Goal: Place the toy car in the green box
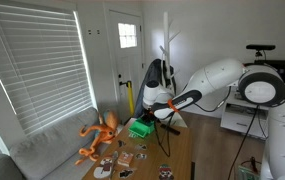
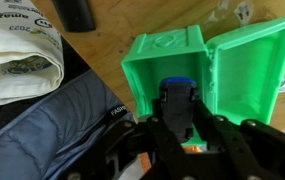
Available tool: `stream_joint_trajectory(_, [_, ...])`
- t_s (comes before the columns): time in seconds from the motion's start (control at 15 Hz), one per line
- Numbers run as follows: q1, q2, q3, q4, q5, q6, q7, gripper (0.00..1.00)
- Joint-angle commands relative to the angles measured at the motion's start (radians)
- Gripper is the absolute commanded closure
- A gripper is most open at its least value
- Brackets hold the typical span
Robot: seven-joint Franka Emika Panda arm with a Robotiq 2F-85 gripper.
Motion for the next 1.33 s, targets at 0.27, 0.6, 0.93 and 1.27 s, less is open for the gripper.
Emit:
stream_joint_trajectory(0.27, [0.028,0.057,-0.033,0.044,0.047,-0.013,0.023,0.63])
stream_joint_trajectory(0.6, [0.032,0.058,-0.039,0.049,0.081,-0.019,0.021,0.21])
stream_joint_trajectory(0.93, [0.041,-0.059,-0.021,0.028,0.132,0.015,0.003,0.0])
stream_joint_trajectory(1.27, [0.042,-0.111,0.026,0.046,0.239,0.027,-0.122,0.0])
